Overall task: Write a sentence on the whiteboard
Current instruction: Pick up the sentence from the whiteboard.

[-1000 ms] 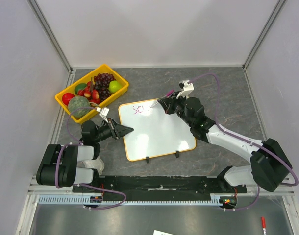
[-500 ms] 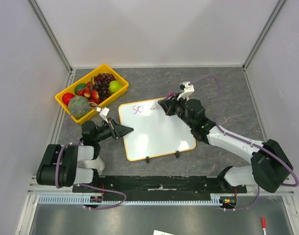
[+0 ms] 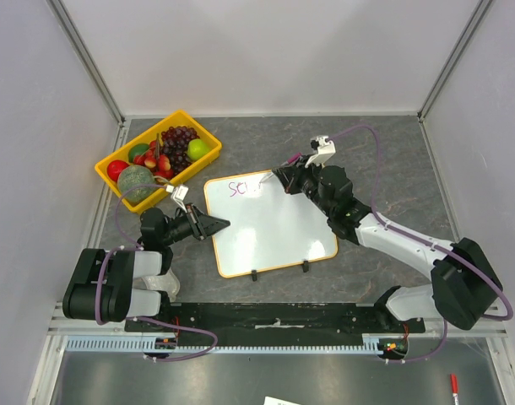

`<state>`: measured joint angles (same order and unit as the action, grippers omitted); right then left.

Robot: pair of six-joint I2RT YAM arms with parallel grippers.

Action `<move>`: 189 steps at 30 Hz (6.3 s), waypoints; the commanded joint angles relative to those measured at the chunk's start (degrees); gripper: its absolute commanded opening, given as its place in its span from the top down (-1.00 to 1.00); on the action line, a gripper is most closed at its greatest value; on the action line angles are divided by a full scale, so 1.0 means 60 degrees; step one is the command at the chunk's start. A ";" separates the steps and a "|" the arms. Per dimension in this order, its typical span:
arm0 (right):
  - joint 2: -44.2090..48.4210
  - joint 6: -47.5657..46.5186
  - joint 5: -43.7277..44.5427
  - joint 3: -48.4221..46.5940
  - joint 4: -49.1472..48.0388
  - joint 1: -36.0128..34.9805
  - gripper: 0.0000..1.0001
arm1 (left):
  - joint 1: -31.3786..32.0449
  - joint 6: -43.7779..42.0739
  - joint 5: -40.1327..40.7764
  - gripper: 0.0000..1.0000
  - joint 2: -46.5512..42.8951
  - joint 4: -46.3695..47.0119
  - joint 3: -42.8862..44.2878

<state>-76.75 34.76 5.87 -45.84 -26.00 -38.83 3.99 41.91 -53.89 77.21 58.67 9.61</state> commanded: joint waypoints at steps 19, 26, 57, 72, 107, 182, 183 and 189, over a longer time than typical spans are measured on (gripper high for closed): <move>0.0179 -0.0022 0.0296 0.0096 0.0100 0.0216 1.00 | 0.0053 -0.0686 0.0178 0.96 -0.0095 -0.0199 0.0113; 0.0326 0.0007 0.0194 0.0345 0.0129 0.0217 1.00 | 0.0082 -0.0701 0.0178 0.96 -0.0095 -0.0214 0.0113; 0.0883 -0.0257 0.0633 0.0170 -0.0325 0.0246 1.00 | 0.0082 -0.0716 0.0178 0.96 -0.0095 -0.0258 0.0127; 0.0356 -0.0286 0.0575 0.0053 -0.0471 0.0319 1.00 | 0.0068 -0.0701 0.0178 0.96 -0.0066 -0.0214 0.0142; 0.0575 -0.0330 0.0370 0.0493 0.0231 0.0348 1.00 | 0.0068 -0.0701 0.0148 0.96 -0.0022 -0.0199 0.0157; 0.0488 0.0607 -0.0861 0.1210 -0.0280 0.0422 1.00 | 0.0067 -0.0716 0.0163 0.96 -0.0036 -0.0243 0.0157; 0.0444 0.0651 -0.0890 0.1152 -0.0310 0.0422 1.00 | 0.0068 -0.0716 0.0163 0.96 -0.0036 -0.0243 0.0157; 0.0662 0.0769 -0.0905 0.0801 -0.0326 0.0436 1.00 | 0.0068 -0.0716 0.0192 0.96 -0.0051 -0.0258 0.0142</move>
<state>-73.30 39.46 -0.32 -38.44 -27.83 -36.51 3.99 41.91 -54.11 76.99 58.00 9.80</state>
